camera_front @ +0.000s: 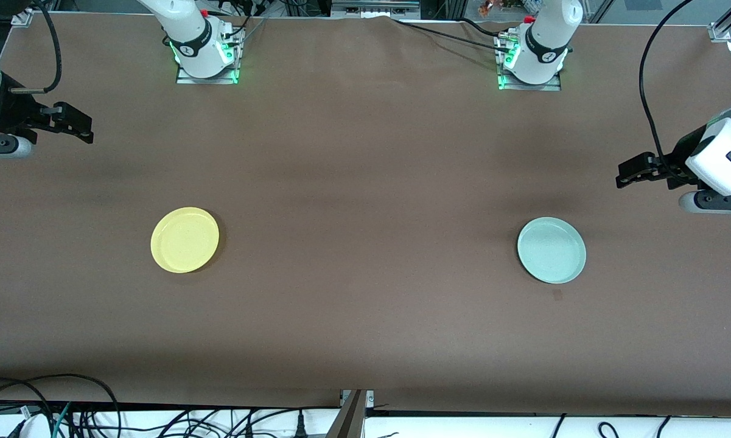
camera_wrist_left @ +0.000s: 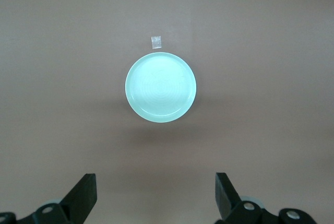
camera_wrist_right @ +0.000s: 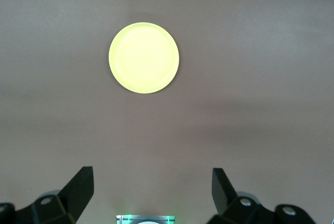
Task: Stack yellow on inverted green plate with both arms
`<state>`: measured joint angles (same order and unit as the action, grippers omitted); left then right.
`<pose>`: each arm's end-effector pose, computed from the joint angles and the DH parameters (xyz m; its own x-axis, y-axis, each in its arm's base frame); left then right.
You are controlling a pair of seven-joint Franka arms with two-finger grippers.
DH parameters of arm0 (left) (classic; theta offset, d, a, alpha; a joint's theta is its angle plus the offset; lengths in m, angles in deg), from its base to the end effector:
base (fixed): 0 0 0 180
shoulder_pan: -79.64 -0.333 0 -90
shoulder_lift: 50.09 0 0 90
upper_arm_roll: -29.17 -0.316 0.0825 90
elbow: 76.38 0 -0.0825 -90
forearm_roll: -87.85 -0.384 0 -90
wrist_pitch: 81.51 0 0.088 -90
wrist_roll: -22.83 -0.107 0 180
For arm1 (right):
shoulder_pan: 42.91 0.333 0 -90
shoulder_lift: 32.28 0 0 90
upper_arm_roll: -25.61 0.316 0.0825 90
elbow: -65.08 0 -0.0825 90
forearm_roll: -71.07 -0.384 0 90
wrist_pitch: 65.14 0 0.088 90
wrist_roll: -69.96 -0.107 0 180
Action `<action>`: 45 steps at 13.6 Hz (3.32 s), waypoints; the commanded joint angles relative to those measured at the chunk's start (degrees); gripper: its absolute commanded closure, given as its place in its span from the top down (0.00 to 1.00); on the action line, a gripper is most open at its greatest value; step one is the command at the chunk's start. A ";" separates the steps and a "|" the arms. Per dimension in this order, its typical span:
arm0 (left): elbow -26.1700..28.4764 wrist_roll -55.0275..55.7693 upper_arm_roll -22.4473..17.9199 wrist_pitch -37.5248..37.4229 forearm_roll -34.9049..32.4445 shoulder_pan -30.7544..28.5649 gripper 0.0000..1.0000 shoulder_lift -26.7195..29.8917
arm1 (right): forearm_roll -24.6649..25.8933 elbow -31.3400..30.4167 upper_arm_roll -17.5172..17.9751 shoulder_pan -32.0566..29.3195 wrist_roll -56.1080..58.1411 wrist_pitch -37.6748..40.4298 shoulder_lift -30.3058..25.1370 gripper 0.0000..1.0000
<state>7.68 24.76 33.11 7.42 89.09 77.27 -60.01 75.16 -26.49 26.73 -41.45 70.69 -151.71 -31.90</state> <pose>0.6025 -0.0154 0.5717 0.9960 0.0060 -0.0887 0.0087 -0.9995 0.0305 0.5486 0.0167 0.6033 0.9941 0.0533 -0.0945 0.0600 -0.9957 0.0700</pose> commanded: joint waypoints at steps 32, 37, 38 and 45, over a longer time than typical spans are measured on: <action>17.10 -32.61 -0.51 31.29 28.46 -16.70 1.00 -24.88 | -0.58 0.95 0.11 -0.23 -0.55 2.55 0.06 1.00; 19.30 -36.47 -0.51 34.73 28.55 -16.61 1.00 -25.67 | -0.67 0.95 0.11 -0.23 -0.47 2.55 0.06 1.00; 19.30 -36.48 -0.51 35.43 28.55 -16.52 1.00 -25.67 | -0.58 0.95 0.11 -0.23 -0.47 2.55 0.06 1.00; 19.22 -36.65 -0.42 38.60 28.46 -15.38 0.68 -26.55 | -0.67 0.95 0.11 -0.23 -0.47 2.55 0.06 1.00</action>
<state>26.46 -10.01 32.90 44.71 115.74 61.18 -86.28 75.16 -26.47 26.72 -41.45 70.66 -150.13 -31.90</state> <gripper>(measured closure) 0.256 0.000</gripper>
